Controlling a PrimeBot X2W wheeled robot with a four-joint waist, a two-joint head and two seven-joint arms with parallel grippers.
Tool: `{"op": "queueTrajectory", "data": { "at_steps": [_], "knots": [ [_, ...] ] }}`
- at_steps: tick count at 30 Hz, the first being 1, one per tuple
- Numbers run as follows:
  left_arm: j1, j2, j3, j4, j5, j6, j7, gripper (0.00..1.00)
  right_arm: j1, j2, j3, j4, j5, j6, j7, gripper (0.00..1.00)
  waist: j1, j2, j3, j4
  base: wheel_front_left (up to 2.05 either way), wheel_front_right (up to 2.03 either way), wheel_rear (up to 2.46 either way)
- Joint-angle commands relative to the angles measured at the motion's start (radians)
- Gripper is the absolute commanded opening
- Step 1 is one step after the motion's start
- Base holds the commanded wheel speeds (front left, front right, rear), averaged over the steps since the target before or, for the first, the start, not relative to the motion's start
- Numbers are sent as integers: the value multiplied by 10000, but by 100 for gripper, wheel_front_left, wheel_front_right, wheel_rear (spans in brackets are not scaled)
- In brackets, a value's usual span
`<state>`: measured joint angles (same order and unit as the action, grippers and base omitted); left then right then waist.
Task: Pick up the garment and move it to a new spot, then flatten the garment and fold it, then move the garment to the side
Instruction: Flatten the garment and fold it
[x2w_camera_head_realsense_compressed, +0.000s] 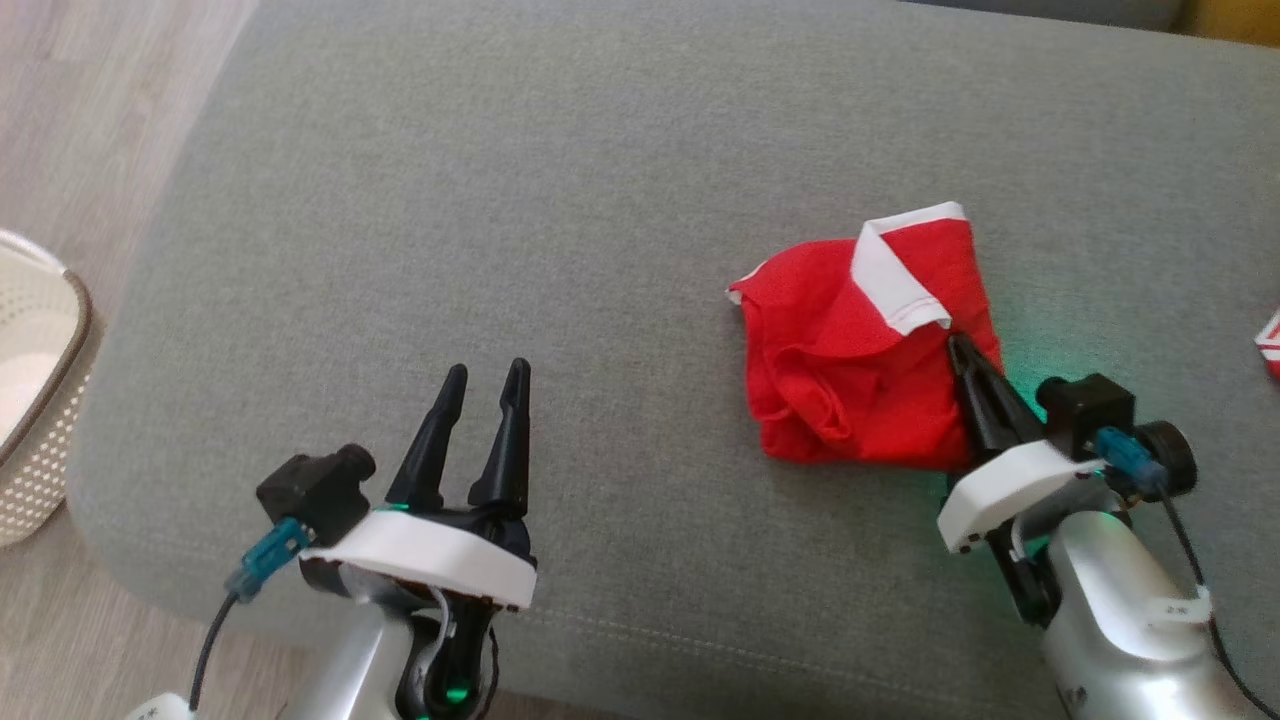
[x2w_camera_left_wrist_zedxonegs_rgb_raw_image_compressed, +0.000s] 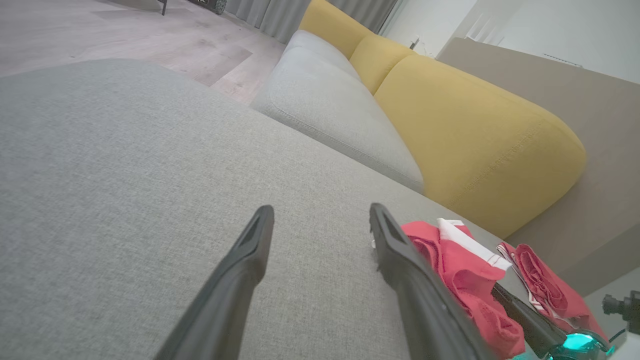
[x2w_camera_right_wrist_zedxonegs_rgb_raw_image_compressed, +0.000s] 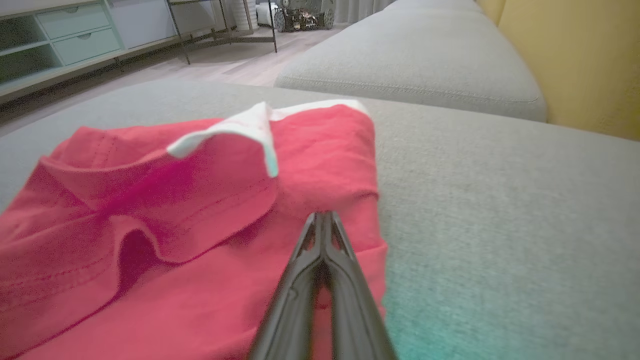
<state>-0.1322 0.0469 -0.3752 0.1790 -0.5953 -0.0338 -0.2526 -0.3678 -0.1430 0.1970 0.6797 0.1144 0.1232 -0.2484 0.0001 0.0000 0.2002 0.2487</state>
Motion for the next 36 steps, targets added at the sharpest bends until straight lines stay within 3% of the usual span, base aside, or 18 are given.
{"op": "queueTrajectory", "data": {
  "at_steps": [1,18,36],
  "knots": [
    [-375,33,282,-338,-50,52,-92,100,-344,-61,277,-190,71,75,-133,0,-1,0,74,71,0,0,0],
    [-510,33,238,-420,-123,132,-92,100,-743,270,1796,-3,537,75,-133,0,-1,0,-5,310,0,0,0],
    [-386,33,68,-483,-416,178,-92,100,-2032,165,2606,718,649,75,-133,0,-1,0,83,1045,0,0,0]
  ]
}}
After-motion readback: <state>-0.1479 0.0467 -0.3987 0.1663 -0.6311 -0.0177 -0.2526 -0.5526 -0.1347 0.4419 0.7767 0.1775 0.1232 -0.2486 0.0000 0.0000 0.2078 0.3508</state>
